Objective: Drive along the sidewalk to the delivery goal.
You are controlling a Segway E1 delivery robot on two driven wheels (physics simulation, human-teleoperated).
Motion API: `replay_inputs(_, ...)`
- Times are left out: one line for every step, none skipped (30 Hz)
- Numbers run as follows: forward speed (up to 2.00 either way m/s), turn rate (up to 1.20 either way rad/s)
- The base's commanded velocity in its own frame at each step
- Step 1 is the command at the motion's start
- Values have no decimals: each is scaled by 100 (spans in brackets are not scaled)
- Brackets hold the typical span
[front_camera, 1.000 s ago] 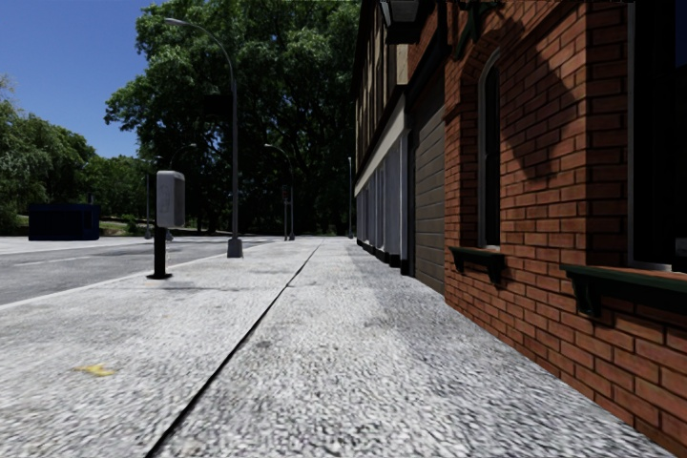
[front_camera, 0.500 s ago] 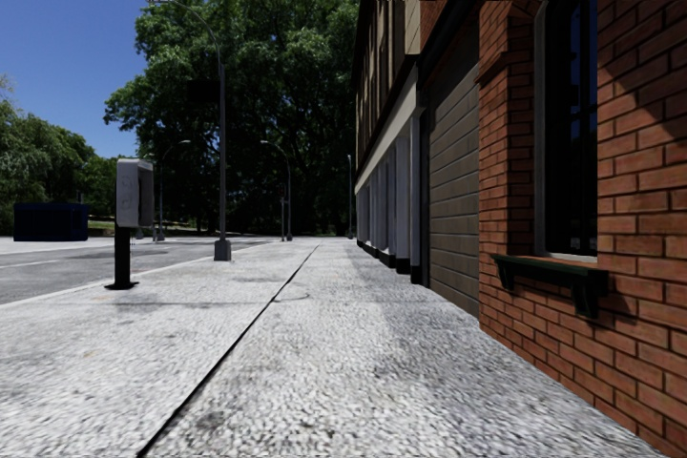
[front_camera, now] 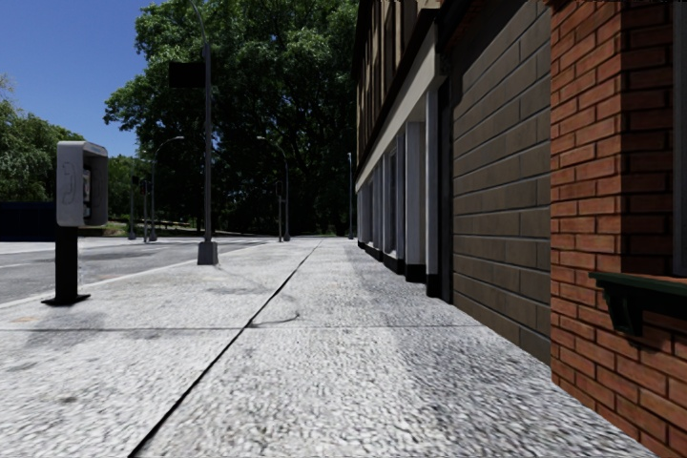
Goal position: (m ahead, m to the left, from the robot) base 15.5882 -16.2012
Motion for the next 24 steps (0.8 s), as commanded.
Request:
replay_inputs(200, 0)
replay_inputs(200, 0)
replay_inputs(200, 0)
replay_inputs(200, 0)
replay_inputs(200, 0)
replay_inputs(200, 0)
replay_inputs(200, 0)
replay_inputs(200, 0)
replay_inputs(200, 0)
replay_inputs(200, 0)
replay_inputs(200, 0)
replay_inputs(200, 0)
replay_inputs(200, 0)
replay_inputs(200, 0)
replay_inputs(200, 0)
replay_inputs(200, 0)
replay_inputs(200, 0)
replay_inputs(200, 0)
replay_inputs(200, 0)
replay_inputs(200, 0)
replay_inputs(200, 0)
replay_inputs(200, 0)
replay_inputs(200, 0)
replay_inputs(200, 0)
